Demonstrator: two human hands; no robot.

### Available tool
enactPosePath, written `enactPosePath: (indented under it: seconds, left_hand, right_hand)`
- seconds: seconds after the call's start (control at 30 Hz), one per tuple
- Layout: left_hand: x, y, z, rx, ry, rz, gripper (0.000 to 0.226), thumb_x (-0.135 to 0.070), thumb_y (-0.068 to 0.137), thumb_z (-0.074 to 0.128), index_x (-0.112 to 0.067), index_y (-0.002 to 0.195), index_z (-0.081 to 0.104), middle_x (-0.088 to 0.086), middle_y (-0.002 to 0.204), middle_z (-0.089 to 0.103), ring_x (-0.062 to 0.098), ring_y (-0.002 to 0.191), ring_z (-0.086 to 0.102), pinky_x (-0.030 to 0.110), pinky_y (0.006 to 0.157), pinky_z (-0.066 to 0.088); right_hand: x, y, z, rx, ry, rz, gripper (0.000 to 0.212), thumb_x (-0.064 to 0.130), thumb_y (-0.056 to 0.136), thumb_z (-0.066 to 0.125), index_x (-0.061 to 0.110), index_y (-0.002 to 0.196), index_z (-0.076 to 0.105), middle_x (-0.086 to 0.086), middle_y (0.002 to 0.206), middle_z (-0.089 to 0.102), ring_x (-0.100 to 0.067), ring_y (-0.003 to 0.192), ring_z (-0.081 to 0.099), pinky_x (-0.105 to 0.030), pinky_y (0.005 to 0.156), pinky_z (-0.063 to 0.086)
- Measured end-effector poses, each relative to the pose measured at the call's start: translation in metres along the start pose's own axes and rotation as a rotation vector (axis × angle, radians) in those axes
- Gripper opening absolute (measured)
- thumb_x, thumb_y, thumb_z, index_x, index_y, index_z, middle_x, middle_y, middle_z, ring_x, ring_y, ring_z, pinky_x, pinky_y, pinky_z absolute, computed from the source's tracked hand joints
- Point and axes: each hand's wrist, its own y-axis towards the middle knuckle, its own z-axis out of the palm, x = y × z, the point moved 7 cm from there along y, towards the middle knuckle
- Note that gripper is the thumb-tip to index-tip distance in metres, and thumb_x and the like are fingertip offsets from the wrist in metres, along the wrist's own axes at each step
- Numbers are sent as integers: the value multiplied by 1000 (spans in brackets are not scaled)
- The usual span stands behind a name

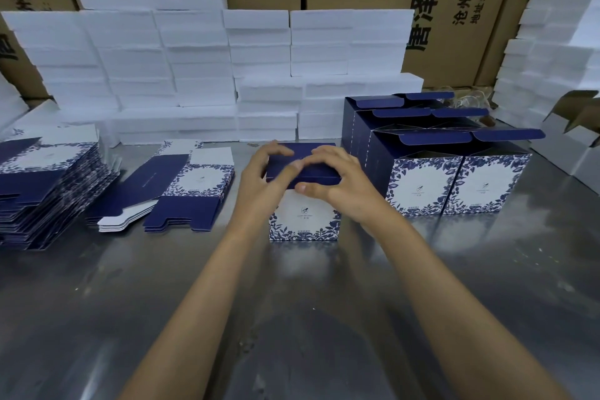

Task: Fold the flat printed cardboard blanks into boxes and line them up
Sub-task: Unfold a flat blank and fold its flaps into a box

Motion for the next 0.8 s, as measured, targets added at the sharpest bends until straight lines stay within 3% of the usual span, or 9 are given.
enactPosePath:
  seconds: [0.07,0.13,0.27,0.33,0.43,0.57,0.7,0.8]
  left_hand:
    - [6,-4,2,62,40,61,18,-14,90,72,-9,107,68,-23,124,57,-14,128,42,1,95,32]
    - [13,-1,2,135,16,43,22,-17,88,73,-11,109,69,-24,137,49,-25,126,36,-5,90,28]
    - [18,1,0,255,-115,-4,25,-13,83,74,-12,107,66,-13,155,36,-18,129,41,6,93,41]
    - [17,-1,-1,243,-169,-23,25,-22,76,74,-17,99,66,-14,156,36,-14,133,39,11,97,42]
    - [15,-6,-1,217,-155,-8,24,-29,74,75,-22,96,67,-17,155,37,-15,134,37,9,96,42]
    - [16,-8,-1,200,-142,1,15,-11,86,73,-14,99,68,-14,154,38,-27,121,40,-1,85,39]
    - [17,-9,-1,149,-140,6,11,-8,88,71,-13,96,68,-15,151,43,-23,124,42,8,95,41]
    - [16,-11,0,98,-127,32,8,-8,87,72,-11,94,69,-14,146,48,-21,120,46,4,89,41]
  right_hand:
    - [-3,3,0,4,67,4,30,17,79,85,28,105,74,10,134,50,-5,129,37,4,91,25]
    - [-8,4,0,15,142,20,27,15,78,85,29,99,75,13,135,49,-2,130,40,2,89,30]
    - [-12,3,2,5,257,15,25,15,76,87,33,90,77,17,138,49,-1,134,41,-14,99,36]
    - [-13,2,2,-13,268,-7,24,16,77,87,33,90,78,18,139,49,0,136,39,-20,106,36]
    - [-14,-1,0,-30,259,-32,20,17,79,85,29,94,78,19,142,49,6,135,39,-10,102,35]
    - [-15,-4,1,-62,286,-50,18,16,80,84,23,95,79,20,143,50,7,135,39,1,96,33]
    - [-16,-5,1,-112,293,-69,15,15,80,84,20,94,80,15,137,55,3,132,43,-9,103,35]
    - [-15,-5,1,-142,281,-98,16,13,80,83,24,89,79,10,127,61,1,128,45,-9,103,33]
